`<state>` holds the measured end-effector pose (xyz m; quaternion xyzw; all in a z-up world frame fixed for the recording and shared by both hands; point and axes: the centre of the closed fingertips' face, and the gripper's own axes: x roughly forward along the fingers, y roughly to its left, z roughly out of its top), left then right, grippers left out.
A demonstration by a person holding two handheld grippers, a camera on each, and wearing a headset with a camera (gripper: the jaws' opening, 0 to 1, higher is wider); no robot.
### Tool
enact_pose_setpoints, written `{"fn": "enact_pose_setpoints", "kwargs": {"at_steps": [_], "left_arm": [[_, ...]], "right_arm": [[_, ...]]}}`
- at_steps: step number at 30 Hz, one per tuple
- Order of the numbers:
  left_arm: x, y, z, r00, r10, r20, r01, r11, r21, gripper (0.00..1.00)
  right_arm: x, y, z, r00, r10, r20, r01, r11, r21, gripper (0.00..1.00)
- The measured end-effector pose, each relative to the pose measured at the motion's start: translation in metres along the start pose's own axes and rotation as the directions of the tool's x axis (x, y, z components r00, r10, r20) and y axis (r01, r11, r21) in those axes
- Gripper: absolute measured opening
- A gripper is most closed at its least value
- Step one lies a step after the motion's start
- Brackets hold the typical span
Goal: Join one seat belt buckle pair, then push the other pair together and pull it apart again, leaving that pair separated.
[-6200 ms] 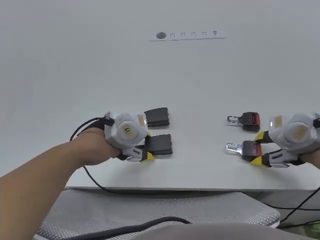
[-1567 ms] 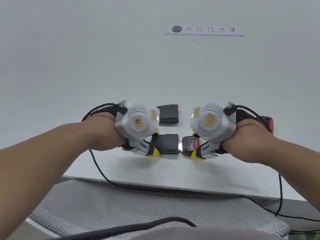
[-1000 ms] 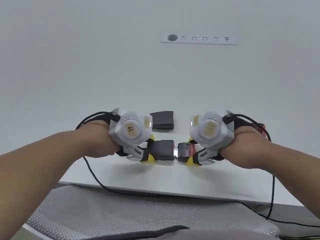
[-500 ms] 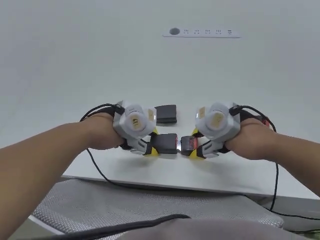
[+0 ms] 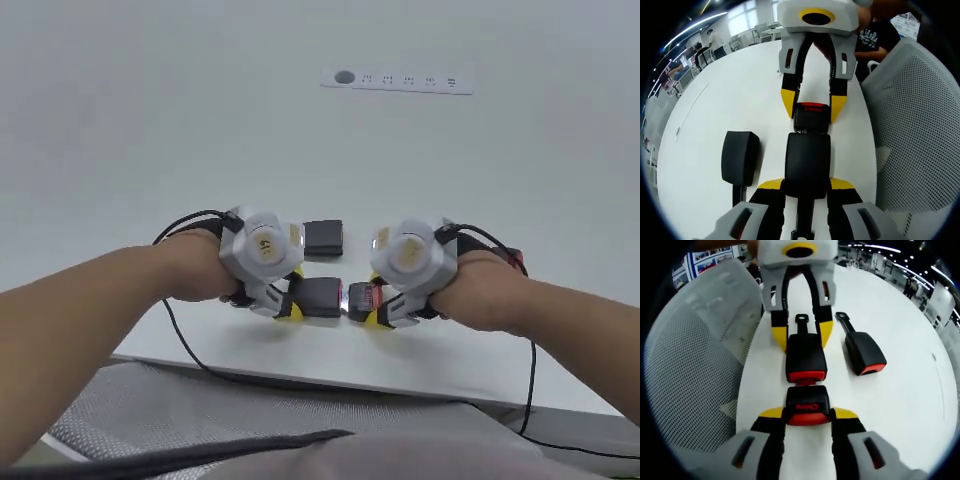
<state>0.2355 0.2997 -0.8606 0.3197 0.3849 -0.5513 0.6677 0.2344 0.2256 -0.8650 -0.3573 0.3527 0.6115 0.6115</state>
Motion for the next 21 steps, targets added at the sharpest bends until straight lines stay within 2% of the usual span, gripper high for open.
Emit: {"fn": "enact_pose_setpoints", "kwargs": {"at_steps": [2,3,6,9,10,14,21], "left_arm": [[-0.001,0.000,-0.001,0.9999,0.006,0.013,-0.005,0.999,-0.033,0.34],[-0.001,0.000,-0.001,0.9999,0.007,0.012,-0.006,1.000,-0.029,0.34],[-0.002,0.000,-0.004,0.9998,0.014,-0.013,-0.014,1.000,-0.022,0.33],[-0.009,0.003,-0.011,0.9943,0.051,-0.094,-0.047,0.998,0.048,0.32],[-0.011,0.003,-0.011,0.9931,0.058,-0.102,-0.051,0.997,0.062,0.32],[-0.026,0.003,0.002,0.9946,0.080,-0.067,-0.077,0.996,0.050,0.33],[-0.042,0.011,0.013,0.9949,0.097,-0.030,-0.095,0.995,0.041,0.32]], "right_arm": [[0.000,0.000,0.000,1.0000,-0.005,0.000,0.005,1.000,0.004,0.37],[0.000,0.000,0.000,1.0000,-0.008,0.002,0.008,1.000,0.008,0.37],[0.000,0.000,-0.001,0.9998,-0.019,0.010,0.018,1.000,0.021,0.38],[-0.002,0.005,-0.002,0.9998,-0.019,0.011,0.018,0.999,0.032,0.38],[-0.004,0.006,-0.001,0.9997,-0.020,0.016,0.020,0.999,0.034,0.38],[-0.013,0.008,0.004,0.9988,-0.028,0.042,0.026,0.999,0.029,0.38],[-0.028,0.007,0.013,0.9962,-0.037,0.078,0.037,0.999,0.009,0.38]]}}
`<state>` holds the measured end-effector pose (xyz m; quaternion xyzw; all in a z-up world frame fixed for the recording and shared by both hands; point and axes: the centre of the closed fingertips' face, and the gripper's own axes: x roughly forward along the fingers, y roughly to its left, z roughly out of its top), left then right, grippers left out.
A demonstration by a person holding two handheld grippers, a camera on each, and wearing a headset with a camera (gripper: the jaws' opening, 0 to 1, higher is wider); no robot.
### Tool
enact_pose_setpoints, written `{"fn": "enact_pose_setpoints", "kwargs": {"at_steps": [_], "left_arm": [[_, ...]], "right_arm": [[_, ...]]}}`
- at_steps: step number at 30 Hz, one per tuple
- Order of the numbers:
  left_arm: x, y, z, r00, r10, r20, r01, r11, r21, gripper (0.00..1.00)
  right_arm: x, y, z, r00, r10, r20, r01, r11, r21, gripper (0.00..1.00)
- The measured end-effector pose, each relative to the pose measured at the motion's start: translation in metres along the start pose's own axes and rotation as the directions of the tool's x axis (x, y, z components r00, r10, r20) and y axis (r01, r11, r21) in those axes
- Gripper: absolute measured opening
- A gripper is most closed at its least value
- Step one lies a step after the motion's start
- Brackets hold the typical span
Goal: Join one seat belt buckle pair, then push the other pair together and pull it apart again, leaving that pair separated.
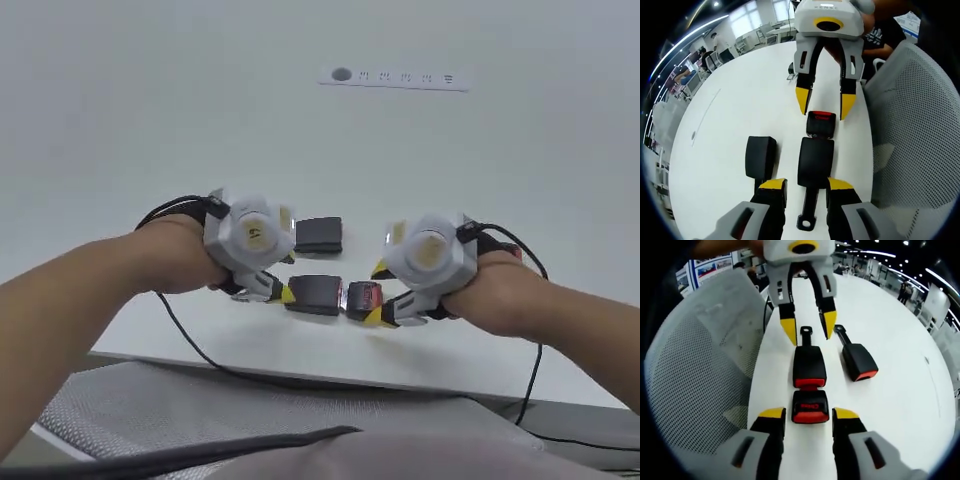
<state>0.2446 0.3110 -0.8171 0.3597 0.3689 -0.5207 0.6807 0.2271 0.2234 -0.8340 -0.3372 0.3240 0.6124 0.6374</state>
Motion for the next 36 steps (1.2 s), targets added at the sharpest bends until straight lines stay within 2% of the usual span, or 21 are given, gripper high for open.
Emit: {"fn": "enact_pose_setpoints", "kwargs": {"at_steps": [5,6,12,17,18,24,30,32,34,36], "left_arm": [[-0.005,0.009,0.004,0.9998,0.019,0.001,-0.019,1.000,-0.022,0.33],[-0.001,0.014,0.003,0.9998,0.020,0.000,-0.020,1.000,-0.023,0.33],[-0.002,0.031,0.007,0.9993,0.036,-0.007,-0.036,0.999,-0.033,0.34],[0.001,0.047,0.012,0.9992,0.039,-0.005,-0.039,0.998,-0.039,0.35],[0.001,0.049,0.012,0.9992,0.038,-0.006,-0.039,0.999,-0.039,0.36],[0.007,0.064,0.018,0.9994,0.034,-0.009,-0.034,0.999,-0.018,0.36],[0.023,0.073,0.017,0.9993,0.026,-0.028,-0.025,1.000,0.007,0.36],[0.026,0.076,0.016,0.9992,0.022,-0.034,-0.022,1.000,0.011,0.36],[0.029,0.076,0.015,0.9991,0.015,-0.040,-0.014,1.000,0.009,0.36],[0.033,0.077,0.013,0.9988,0.020,-0.045,-0.019,1.000,0.021,0.36]], "right_arm": [[-0.006,-0.004,0.005,0.9999,-0.001,0.016,0.001,1.000,-0.011,0.38],[-0.007,-0.004,0.005,0.9999,0.002,0.017,-0.002,1.000,-0.012,0.37],[-0.014,-0.016,-0.011,0.9997,-0.020,0.011,0.020,1.000,0.006,0.36],[-0.028,-0.035,-0.033,0.9971,-0.075,-0.004,0.076,0.995,0.064,0.37],[-0.030,-0.037,-0.036,0.9973,-0.074,-0.005,0.074,0.995,0.062,0.36],[-0.057,-0.060,-0.065,0.9890,-0.141,-0.045,0.145,0.984,0.102,0.36],[-0.082,-0.078,-0.095,0.9771,-0.195,-0.086,0.205,0.970,0.130,0.36],[-0.089,-0.082,-0.107,0.9739,-0.202,-0.103,0.215,0.967,0.134,0.36],[-0.095,-0.087,-0.122,0.9672,-0.211,-0.141,0.229,0.965,0.130,0.35],[-0.098,-0.090,-0.132,0.9670,-0.205,-0.151,0.227,0.962,0.148,0.34]]}}
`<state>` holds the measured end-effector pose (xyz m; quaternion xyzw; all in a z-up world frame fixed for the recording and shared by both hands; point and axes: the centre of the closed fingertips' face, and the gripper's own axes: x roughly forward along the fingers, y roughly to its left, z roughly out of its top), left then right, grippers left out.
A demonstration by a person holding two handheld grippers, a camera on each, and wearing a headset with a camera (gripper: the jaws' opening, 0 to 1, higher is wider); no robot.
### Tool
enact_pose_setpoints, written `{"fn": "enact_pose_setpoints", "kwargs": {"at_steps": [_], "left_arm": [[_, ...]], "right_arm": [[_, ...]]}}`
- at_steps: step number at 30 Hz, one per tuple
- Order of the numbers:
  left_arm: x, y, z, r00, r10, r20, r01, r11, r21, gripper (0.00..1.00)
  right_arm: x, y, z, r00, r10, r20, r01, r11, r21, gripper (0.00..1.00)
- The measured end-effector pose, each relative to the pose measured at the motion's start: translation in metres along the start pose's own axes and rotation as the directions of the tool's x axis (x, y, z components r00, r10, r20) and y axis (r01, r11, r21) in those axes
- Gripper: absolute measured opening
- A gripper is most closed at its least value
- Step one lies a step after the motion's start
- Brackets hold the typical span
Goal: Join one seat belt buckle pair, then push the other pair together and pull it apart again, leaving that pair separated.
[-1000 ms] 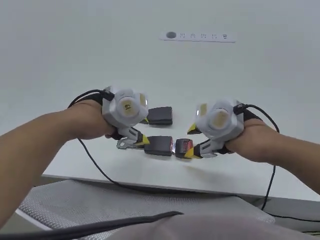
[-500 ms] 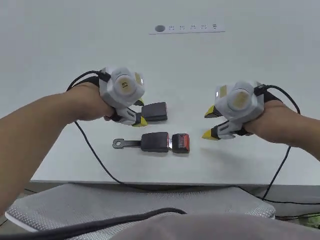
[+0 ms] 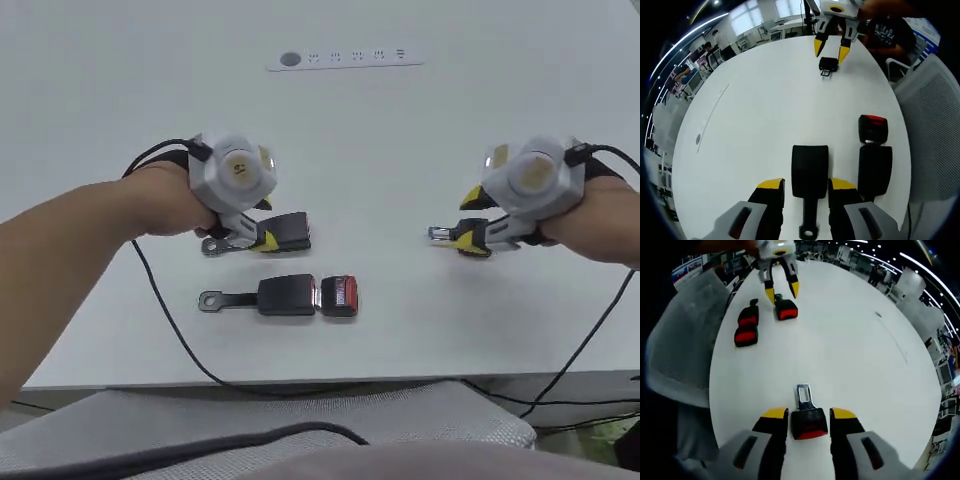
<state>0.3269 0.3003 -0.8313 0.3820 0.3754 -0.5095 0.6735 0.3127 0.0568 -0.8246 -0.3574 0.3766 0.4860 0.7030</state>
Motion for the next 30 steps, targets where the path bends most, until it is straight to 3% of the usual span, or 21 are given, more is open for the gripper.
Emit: {"fn": "enact_pose_setpoints", "kwargs": {"at_steps": [6,8,16,19,23,26,28,30], "left_arm": [[0.007,0.000,-0.015,0.9993,-0.020,-0.030,0.020,1.000,-0.004,0.36],[0.007,0.001,-0.015,0.9993,-0.028,-0.025,0.028,1.000,-0.013,0.36],[0.013,-0.004,-0.014,0.9975,-0.055,-0.043,0.055,0.998,-0.006,0.32],[0.013,-0.005,-0.015,0.9962,-0.060,-0.063,0.064,0.996,0.057,0.32],[0.014,-0.005,-0.015,0.9945,-0.070,-0.077,0.075,0.995,0.060,0.30],[0.015,-0.005,-0.016,0.9936,-0.075,-0.085,0.082,0.993,0.087,0.30],[0.016,-0.006,-0.017,0.9926,-0.062,-0.105,0.076,0.987,0.140,0.30],[0.017,-0.006,-0.018,0.9920,-0.057,-0.113,0.073,0.987,0.145,0.30]], "right_arm": [[0.004,-0.003,-0.017,0.9997,0.020,-0.017,-0.019,1.000,0.024,0.35],[0.007,0.001,-0.022,0.9986,0.050,-0.018,-0.049,0.997,0.057,0.35],[0.017,-0.005,-0.030,0.9972,0.070,-0.025,-0.069,0.997,0.031,0.35],[0.019,-0.005,-0.030,0.9969,0.076,-0.021,-0.076,0.997,0.003,0.34],[0.020,-0.004,-0.030,0.9950,0.095,-0.031,-0.096,0.995,-0.017,0.33],[0.022,-0.005,-0.028,0.9940,0.105,-0.031,-0.105,0.994,-0.022,0.32],[0.023,-0.005,-0.027,0.9939,0.104,-0.035,-0.105,0.994,-0.024,0.32],[0.023,-0.005,-0.027,0.9938,0.102,-0.044,-0.104,0.994,-0.036,0.32]]}}
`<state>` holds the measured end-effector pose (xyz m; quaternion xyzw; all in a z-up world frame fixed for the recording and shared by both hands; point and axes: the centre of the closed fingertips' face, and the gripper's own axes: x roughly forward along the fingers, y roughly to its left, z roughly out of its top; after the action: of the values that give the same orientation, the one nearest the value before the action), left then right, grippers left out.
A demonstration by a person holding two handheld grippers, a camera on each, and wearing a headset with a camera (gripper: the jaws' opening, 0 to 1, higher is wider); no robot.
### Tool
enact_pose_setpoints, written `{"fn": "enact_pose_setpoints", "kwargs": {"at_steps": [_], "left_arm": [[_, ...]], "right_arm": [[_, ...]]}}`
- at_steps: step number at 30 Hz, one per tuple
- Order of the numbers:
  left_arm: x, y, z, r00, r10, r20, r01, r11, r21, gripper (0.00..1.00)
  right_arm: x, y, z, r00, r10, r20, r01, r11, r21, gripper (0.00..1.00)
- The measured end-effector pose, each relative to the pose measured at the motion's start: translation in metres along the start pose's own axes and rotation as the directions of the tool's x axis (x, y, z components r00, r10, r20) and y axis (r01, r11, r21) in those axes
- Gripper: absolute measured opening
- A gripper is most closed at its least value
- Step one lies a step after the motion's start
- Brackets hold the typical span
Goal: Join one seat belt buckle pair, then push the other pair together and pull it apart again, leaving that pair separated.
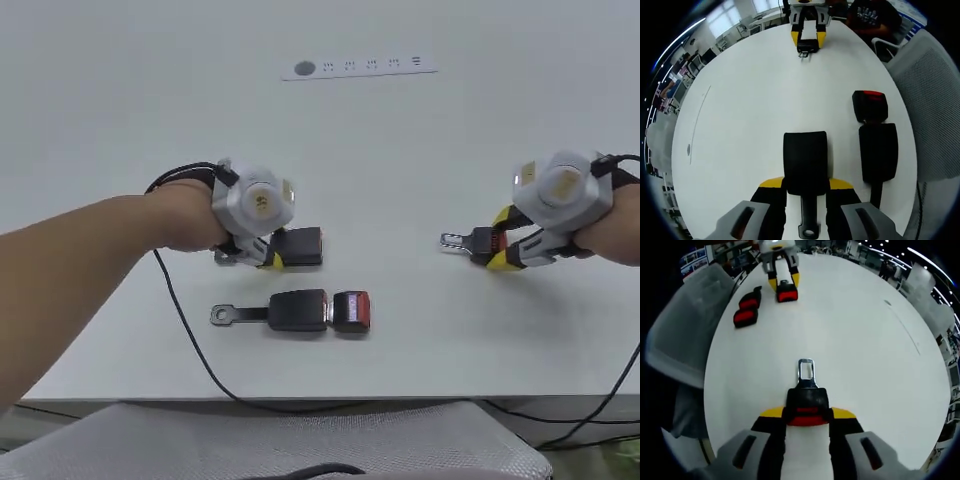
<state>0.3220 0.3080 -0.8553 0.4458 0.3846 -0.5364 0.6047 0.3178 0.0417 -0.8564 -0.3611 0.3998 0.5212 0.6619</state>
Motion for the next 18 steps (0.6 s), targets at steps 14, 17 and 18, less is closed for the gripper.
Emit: {"fn": "enact_pose_setpoints", "kwargs": {"at_steps": [14,17,18], "left_arm": [[0.000,0.000,0.001,0.9985,-0.040,-0.037,0.039,0.999,-0.019,0.31],[0.000,-0.001,0.000,0.9984,-0.043,-0.037,0.043,0.999,-0.018,0.31],[0.000,-0.001,0.000,0.9984,-0.044,-0.035,0.043,0.999,-0.019,0.31]], "right_arm": [[0.002,0.000,0.010,0.9998,-0.001,-0.018,0.000,1.000,-0.030,0.33],[0.005,0.004,0.019,0.9999,0.006,0.013,-0.006,1.000,-0.007,0.33],[0.006,0.005,0.022,0.9998,0.007,0.016,-0.007,1.000,-0.005,0.33]]}}
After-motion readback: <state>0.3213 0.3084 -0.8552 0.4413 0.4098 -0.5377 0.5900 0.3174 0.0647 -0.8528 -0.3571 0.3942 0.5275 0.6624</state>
